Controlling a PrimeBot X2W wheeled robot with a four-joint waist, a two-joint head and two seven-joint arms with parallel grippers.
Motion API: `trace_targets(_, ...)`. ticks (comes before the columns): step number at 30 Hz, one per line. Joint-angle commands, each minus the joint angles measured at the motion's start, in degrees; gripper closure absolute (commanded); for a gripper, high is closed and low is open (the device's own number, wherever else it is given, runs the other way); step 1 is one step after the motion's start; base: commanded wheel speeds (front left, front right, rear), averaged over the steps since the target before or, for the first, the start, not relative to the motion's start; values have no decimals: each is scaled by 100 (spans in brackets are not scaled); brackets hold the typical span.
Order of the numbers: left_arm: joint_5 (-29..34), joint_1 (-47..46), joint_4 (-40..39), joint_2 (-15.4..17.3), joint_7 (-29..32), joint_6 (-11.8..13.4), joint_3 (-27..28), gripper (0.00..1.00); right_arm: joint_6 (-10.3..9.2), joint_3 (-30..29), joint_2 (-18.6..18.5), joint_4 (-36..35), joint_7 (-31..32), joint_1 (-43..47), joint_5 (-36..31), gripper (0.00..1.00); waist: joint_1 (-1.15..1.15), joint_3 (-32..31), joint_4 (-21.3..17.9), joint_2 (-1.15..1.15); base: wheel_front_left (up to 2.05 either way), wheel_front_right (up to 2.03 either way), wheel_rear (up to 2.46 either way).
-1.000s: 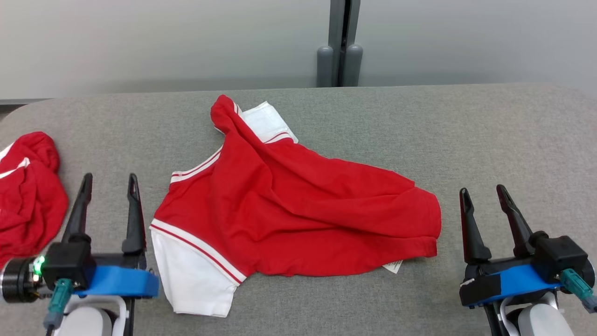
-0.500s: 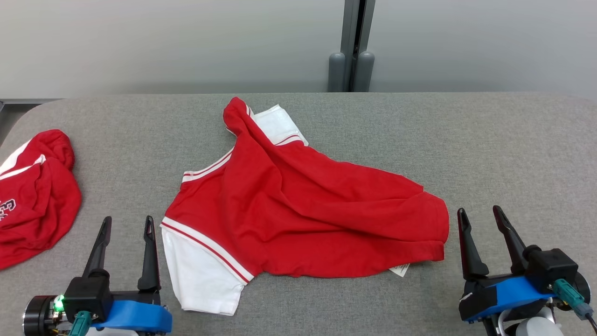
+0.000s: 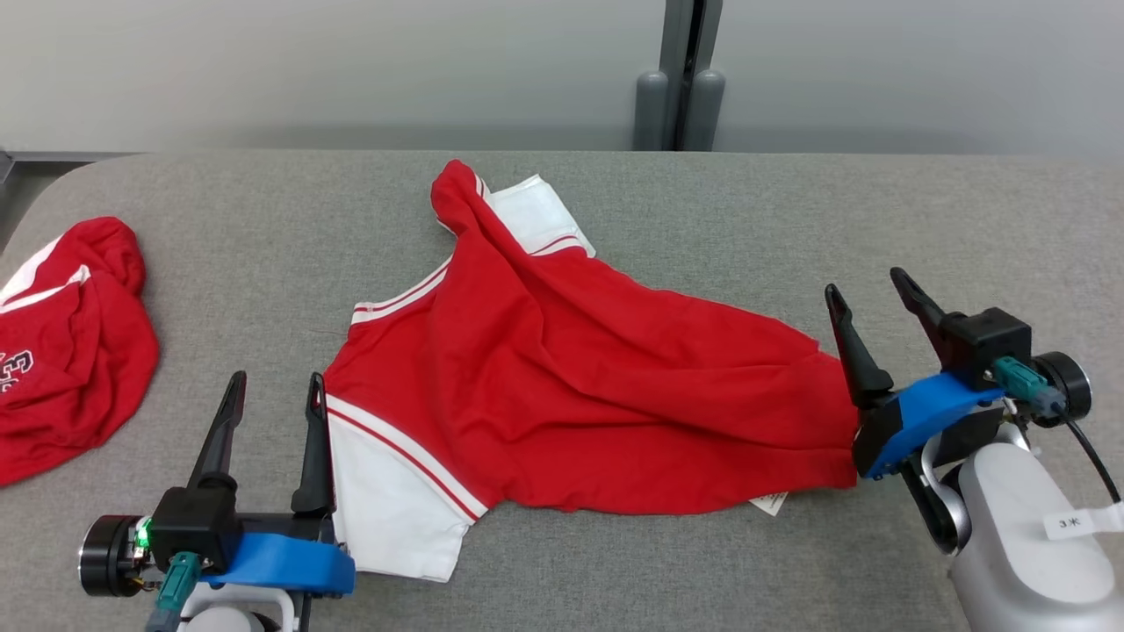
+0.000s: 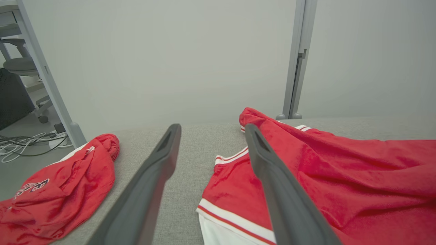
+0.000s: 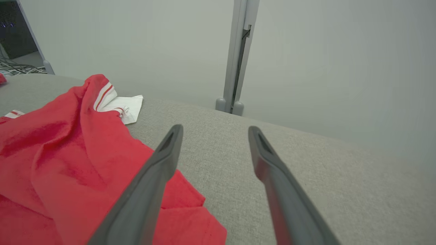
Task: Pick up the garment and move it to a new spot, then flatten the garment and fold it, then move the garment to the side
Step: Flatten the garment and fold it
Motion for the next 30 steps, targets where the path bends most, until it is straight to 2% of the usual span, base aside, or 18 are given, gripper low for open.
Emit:
trace_targets(1,19,-106,9,-26,-15,-22,-7,0,1,62,-58,188,57,-131,73,0,0,62,70,0,0,0,0)
trace_targets(9,27,-212,89,-140,-15,-87,19,0,1,585,-168,1642,400,-569,348,0,0,166,264,0,0,0,0)
trace_targets(16,42,-180,147,-187,-15,-122,57,0,1,1034,-75,2339,410,-656,826,0,0,135,327,0,0,0,0)
trace_targets(17,51,-171,154,-195,-15,-128,53,0,1,1106,-52,2402,401,-653,923,46,0,122,329,0,0,0,0)
trace_targets(18,58,-161,160,-203,-15,-133,54,0,1,1197,-34,2436,373,-657,990,76,0,110,326,0,0,0,0)
trace_targets(19,61,-151,168,-208,-15,-135,61,0,1,1282,-44,2456,313,-685,1045,100,0,99,321,0,0,0,0)
trace_targets(25,71,-151,193,-225,-15,-158,78,0,1,1467,-225,2512,-106,-928,1245,100,0,61,297,0,0,0,0)
trace_targets(30,89,-233,157,-234,-15,-178,82,0,1,1462,-540,2435,-357,-1492,1299,100,0,121,325,0,0,0,0)
